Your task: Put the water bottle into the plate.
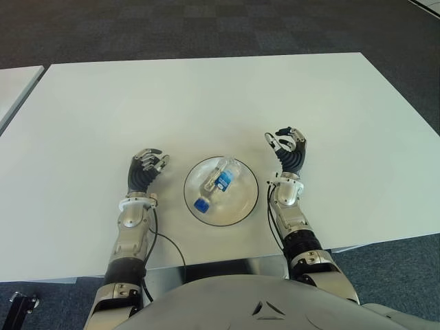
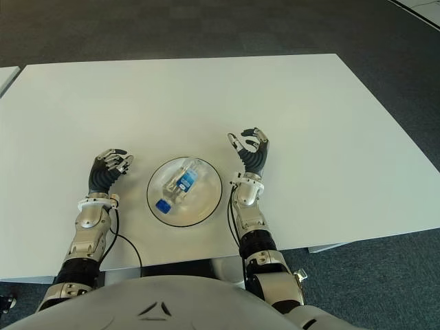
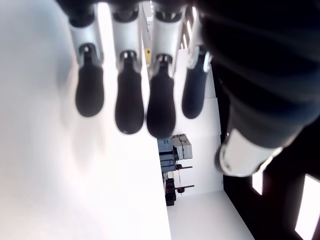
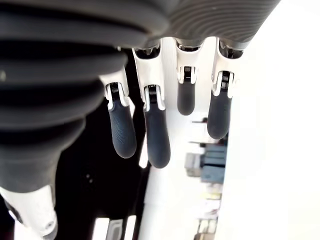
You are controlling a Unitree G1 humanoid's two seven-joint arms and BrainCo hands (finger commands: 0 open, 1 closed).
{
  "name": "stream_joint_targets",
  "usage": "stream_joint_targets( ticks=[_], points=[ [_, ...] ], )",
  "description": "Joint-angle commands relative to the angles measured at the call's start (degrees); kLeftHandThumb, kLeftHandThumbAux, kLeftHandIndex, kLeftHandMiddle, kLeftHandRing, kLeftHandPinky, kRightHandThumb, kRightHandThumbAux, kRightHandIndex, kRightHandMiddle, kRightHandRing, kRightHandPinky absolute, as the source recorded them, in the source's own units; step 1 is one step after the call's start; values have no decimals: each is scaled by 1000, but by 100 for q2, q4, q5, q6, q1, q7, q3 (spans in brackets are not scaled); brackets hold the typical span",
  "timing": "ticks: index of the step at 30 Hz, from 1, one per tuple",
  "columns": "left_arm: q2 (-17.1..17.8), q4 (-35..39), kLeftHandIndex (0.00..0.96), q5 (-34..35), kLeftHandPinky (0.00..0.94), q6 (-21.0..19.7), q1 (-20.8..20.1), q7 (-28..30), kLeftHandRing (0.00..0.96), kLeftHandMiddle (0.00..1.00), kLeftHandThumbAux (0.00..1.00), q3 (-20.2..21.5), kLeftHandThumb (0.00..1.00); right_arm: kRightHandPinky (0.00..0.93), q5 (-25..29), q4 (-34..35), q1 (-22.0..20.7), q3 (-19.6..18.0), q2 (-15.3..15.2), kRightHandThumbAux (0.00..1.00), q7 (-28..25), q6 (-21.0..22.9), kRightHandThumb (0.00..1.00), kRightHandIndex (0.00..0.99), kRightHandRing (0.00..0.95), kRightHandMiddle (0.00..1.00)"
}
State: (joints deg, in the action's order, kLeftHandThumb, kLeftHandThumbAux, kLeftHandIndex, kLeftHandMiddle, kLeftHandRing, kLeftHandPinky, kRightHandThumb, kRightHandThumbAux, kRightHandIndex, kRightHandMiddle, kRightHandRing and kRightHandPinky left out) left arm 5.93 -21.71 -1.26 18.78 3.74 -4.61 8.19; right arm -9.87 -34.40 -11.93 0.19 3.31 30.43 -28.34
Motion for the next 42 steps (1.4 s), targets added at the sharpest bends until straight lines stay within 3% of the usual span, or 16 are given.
stream_joint_targets(
  ticks=[1,17,24,33,42],
  points=[
    [-5,43,435,-95,619,-181,60,-105,645,664,713,-11,708,868,187,-193,-29,-136,37,677,-188,-70,850,436,849,598],
    [-72,223,435,-53,597,-290,133,-91,624,649,712,-20,708,873,376,-274,62,-312,-132,677,-977,181,849,433,867,584],
    [-113,329,435,14,603,-385,180,-61,623,643,712,-16,708,863,452,-67,109,-260,-485,679,-1812,669,850,438,861,608],
    [-129,399,434,70,586,-460,224,-50,606,627,712,-6,707,854,465,252,180,-240,-625,683,-2304,1175,847,428,849,610],
    [-122,389,435,142,612,-424,236,35,628,642,711,-15,708,859,553,361,190,-329,-628,685,-2531,1415,846,423,855,609]
  ],
)
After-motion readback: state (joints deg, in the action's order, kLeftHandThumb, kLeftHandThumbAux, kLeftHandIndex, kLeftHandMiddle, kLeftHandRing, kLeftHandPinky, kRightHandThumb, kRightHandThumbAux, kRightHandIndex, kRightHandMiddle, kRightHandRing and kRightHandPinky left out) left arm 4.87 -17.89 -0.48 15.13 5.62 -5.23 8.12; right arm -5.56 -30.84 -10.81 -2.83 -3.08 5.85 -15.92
